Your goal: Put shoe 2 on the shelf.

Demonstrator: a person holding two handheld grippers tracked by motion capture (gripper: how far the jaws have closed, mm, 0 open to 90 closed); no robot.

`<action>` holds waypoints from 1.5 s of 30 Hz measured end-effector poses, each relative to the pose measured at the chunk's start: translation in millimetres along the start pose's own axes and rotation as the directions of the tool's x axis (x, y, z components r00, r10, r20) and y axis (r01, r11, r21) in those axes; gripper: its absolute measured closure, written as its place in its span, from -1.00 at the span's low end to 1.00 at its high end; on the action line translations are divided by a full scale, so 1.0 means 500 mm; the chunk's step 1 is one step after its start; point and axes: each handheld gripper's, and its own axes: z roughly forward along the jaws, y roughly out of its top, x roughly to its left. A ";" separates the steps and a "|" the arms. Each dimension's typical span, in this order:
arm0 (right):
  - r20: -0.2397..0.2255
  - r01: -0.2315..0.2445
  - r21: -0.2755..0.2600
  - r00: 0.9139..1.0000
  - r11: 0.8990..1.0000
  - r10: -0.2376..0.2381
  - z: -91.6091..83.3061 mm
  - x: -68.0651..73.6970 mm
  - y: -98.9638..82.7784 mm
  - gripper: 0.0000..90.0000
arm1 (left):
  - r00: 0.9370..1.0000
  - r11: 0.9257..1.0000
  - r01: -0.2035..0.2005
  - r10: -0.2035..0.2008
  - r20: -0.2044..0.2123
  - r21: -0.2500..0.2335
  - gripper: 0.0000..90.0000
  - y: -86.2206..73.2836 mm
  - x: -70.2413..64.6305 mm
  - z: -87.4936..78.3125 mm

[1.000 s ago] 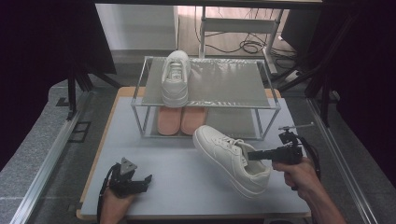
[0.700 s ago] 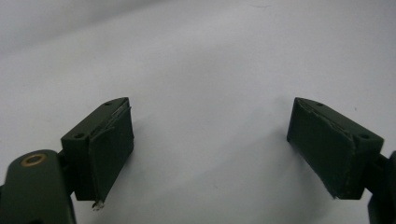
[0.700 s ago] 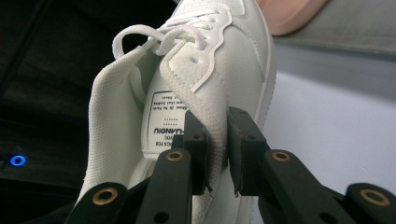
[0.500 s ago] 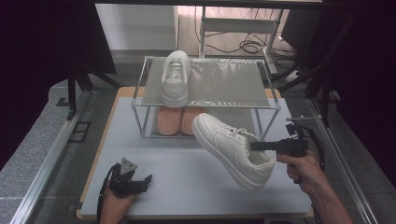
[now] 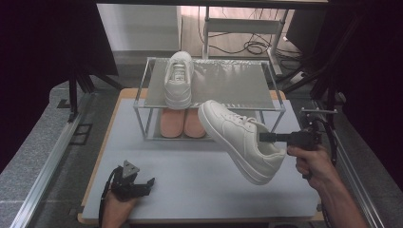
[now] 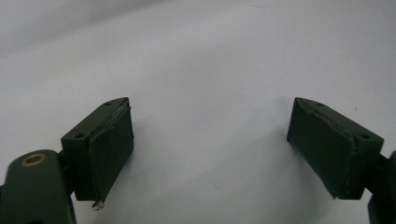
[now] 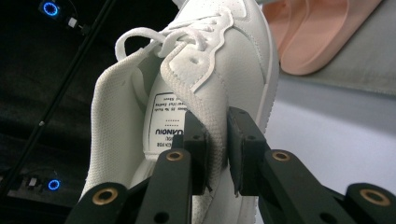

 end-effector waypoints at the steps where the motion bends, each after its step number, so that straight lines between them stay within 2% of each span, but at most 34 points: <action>1: -0.001 -0.004 -0.007 1.000 1.000 0.004 -0.001 0.001 0.003 0.76 | 1.000 1.000 0.000 0.000 0.000 0.000 -0.68 0.000 0.000 0.000; 13: -0.017 -0.027 -0.067 1.000 0.997 0.026 0.010 0.013 0.045 0.76 | 1.000 1.000 0.000 0.000 0.000 0.000 -0.68 0.000 0.000 0.000; 19: -0.014 -0.051 -0.109 0.999 0.993 0.050 0.022 0.011 0.068 0.76 | 1.000 1.000 0.000 0.000 0.000 0.000 -0.68 0.000 0.000 0.000; 33: 0.077 -0.059 -0.179 0.994 0.982 0.073 0.062 0.007 0.128 0.75 | 1.000 1.000 0.000 0.000 -0.001 -0.003 -0.67 0.000 0.000 0.000; 39: 0.139 -0.048 -0.197 0.987 0.979 0.076 0.079 0.006 0.152 0.75 | 1.000 1.000 -0.001 0.001 0.000 -0.002 -0.67 0.000 0.000 0.000; 45: 0.176 -0.050 -0.237 0.980 0.970 0.094 0.092 -0.002 0.177 0.75 | 1.000 1.000 0.000 0.000 0.000 -0.005 -0.67 0.000 -0.001 0.000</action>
